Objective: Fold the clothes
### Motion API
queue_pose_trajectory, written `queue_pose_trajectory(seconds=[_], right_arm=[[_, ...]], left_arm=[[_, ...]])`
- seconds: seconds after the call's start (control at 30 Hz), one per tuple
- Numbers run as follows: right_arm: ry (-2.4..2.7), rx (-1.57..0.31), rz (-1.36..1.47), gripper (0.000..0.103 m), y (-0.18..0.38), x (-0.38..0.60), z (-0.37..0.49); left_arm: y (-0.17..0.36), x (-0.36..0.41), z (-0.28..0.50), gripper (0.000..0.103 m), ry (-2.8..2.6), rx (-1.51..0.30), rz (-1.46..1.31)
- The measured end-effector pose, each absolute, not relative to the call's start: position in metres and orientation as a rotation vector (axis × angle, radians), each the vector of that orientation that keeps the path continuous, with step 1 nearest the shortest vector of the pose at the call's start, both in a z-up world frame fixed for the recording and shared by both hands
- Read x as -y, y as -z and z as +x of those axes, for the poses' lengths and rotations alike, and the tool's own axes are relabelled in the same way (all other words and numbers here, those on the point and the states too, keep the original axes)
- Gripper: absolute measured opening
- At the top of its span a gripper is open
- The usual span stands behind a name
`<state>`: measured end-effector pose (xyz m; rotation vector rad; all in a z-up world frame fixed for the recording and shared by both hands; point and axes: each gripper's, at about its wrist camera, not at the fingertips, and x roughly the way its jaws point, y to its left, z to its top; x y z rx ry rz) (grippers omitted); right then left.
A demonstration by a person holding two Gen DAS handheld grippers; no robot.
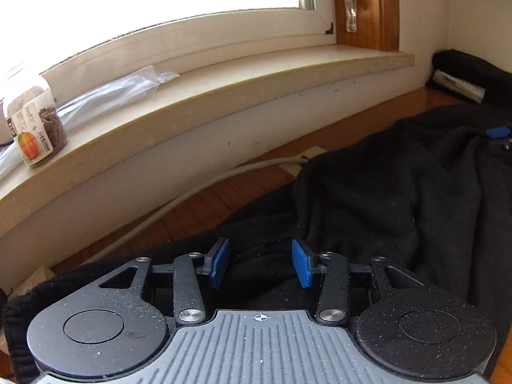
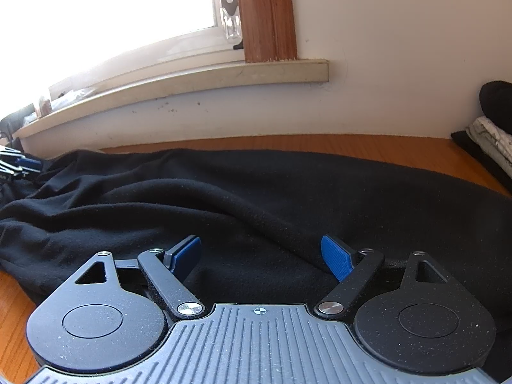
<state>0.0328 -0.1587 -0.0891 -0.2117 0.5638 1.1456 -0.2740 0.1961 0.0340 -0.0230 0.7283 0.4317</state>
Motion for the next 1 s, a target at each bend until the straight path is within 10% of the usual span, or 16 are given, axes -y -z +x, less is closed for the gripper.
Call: queue_pose_trajectory(seconds=[0.27, 0.37, 0.4, 0.67, 0.9, 1.0], right_arm=[[-1.149, -0.561, -0.212, 0.082, 0.089, 0.159, 0.033], [-1.15, -0.561, -0.211, 0.082, 0.089, 0.159, 0.034], [-1.151, -0.56, -0.211, 0.082, 0.089, 0.159, 0.034], [-1.149, -0.558, -0.211, 0.082, 0.089, 0.16, 0.033], [-1.154, -0.558, -0.203, 0.082, 0.089, 0.161, 0.034], [-1.154, -0.558, -0.204, 0.082, 0.088, 0.161, 0.035]], left_arm=[[-0.033, -0.2, -0.257, 0.047, -0.432, -0.731, -0.003], [-0.039, -0.199, -0.256, 0.001, -0.425, -0.699, 0.004], [-0.042, -0.198, -0.257, 0.0, -0.428, -0.677, 0.007], [-0.073, -0.212, -0.256, 0.001, -0.501, -0.552, -0.014], [-0.045, -0.206, -0.262, 0.049, -0.449, -0.634, -0.072], [-0.035, -0.203, -0.263, 0.049, -0.419, -0.661, -0.074]])
